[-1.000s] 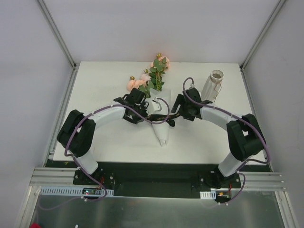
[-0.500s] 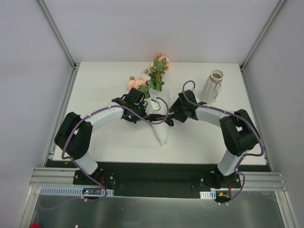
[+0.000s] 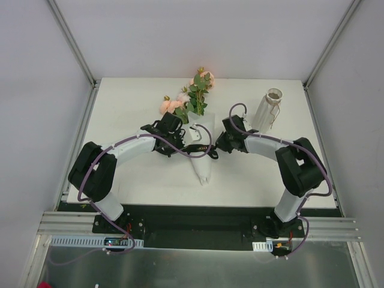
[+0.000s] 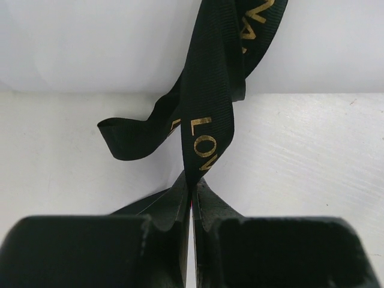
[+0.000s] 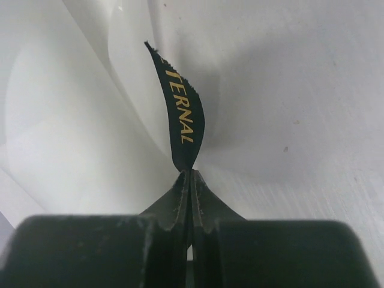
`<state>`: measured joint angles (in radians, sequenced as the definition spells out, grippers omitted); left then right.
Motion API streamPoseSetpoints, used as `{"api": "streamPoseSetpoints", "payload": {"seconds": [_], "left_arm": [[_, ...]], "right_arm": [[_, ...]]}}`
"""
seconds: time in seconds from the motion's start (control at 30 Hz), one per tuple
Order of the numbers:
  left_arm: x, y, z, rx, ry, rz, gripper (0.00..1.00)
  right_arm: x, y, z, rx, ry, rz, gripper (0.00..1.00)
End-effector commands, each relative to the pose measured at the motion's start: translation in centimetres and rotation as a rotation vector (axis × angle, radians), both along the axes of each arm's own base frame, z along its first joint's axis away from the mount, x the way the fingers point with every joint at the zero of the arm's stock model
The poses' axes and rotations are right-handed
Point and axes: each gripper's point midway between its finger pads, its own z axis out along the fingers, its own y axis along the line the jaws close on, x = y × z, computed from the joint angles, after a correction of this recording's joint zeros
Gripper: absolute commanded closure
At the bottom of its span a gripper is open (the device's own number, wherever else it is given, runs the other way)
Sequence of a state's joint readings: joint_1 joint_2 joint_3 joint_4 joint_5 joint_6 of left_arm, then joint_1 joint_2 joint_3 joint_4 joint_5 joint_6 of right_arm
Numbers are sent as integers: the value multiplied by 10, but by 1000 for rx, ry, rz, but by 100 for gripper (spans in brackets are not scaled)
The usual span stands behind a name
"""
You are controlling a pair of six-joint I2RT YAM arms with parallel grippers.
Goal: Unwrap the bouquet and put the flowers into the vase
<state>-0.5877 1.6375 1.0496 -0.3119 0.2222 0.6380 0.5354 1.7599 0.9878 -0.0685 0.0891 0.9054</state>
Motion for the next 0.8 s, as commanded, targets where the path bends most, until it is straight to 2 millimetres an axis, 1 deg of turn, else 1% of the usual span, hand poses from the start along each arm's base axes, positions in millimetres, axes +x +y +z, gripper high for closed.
{"api": "streamPoseSetpoints", "payload": {"seconds": [0.0, 0.03, 0.1, 0.13, 0.2, 0.23, 0.27, 0.3, 0.33, 0.37, 0.4, 0.43, 0.5, 0.53, 0.57, 0.6, 0.63, 0.67, 0.7, 0.73, 0.77], "left_arm": [[8, 12, 21, -16, -49, 47, 100], [9, 15, 25, -21, -56, 56, 100], [16, 22, 32, -35, -58, 96, 100], [18, 26, 37, -40, -62, 110, 100], [21, 35, 42, -48, -59, 141, 100], [22, 38, 47, -55, -69, 148, 100], [22, 42, 48, -56, -68, 160, 100], [23, 48, 48, -54, -68, 178, 100], [24, 53, 52, -56, -78, 193, 100], [24, 57, 53, -56, -75, 209, 100], [22, 61, 53, -55, -71, 224, 100], [26, 74, 57, -49, -86, 261, 100], [29, 93, 54, -11, -95, 327, 100], [36, 113, 56, 16, -117, 394, 100], [39, 127, 56, 25, -119, 440, 100], [41, 140, 58, 29, -124, 485, 100], [46, 169, 61, 41, -134, 576, 100], [49, 187, 63, 60, -148, 634, 100], [51, 201, 66, 67, -159, 684, 100], [54, 219, 72, 71, -174, 740, 100], [54, 247, 75, 82, -184, 827, 100]], "right_arm": [[11, -18, 49, -69, -129, -9, 99], [12, -23, 60, -87, -160, -14, 99], [9, -35, 65, -134, -172, -3, 99], [9, -41, 72, -153, -192, -13, 99], [6, -51, 73, -180, -195, -11, 99], [6, -56, 80, -184, -211, -22, 99], [2, -62, 76, -198, -198, -26, 99], [0, -67, 76, -209, -198, -32, 99], [-1, -73, 83, -214, -212, -50, 99], [-5, -83, 79, -232, -198, -63, 99], [-6, -88, 81, -238, -203, -75, 99], [-7, -95, 90, -245, -225, -91, 99], [-13, -114, 93, -287, -215, -118, 99], [-15, -125, 107, -318, -251, -138, 99], [-21, -138, 108, -354, -240, -150, 99], [-24, -152, 123, -383, -279, -189, 99], [-32, -164, 125, -426, -272, -198, 99], [-35, -179, 131, -453, -277, -233, 99], [-41, -193, 144, -476, -309, -278, 99], [-48, -205, 146, -503, -303, -296, 99], [-51, -221, 151, -530, -305, -329, 99]]}}
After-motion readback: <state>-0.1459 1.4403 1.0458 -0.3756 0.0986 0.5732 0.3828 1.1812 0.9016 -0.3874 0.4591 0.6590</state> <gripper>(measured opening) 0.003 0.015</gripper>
